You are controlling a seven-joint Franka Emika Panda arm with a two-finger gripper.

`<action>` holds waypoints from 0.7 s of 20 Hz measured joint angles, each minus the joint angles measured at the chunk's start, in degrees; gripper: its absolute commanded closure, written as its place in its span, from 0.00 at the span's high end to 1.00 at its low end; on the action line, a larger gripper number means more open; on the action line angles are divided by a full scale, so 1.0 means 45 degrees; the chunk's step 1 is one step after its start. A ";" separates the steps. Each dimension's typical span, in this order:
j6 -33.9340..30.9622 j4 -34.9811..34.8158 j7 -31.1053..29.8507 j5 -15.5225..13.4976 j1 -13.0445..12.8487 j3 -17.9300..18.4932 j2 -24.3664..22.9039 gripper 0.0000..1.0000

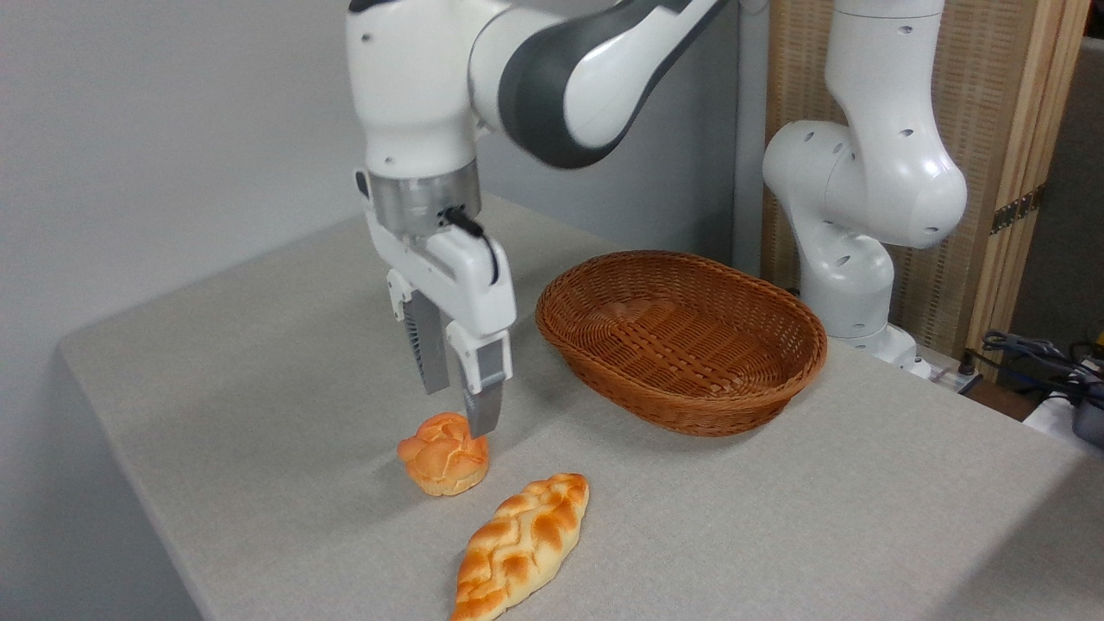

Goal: Put bread into the basket
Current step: 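Lower the open gripper down onto the round golden bun, then close the gripper around the round bun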

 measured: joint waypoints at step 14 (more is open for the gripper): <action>0.0309 -0.0094 0.0001 0.0001 -0.0214 -0.0148 0.0979 0.46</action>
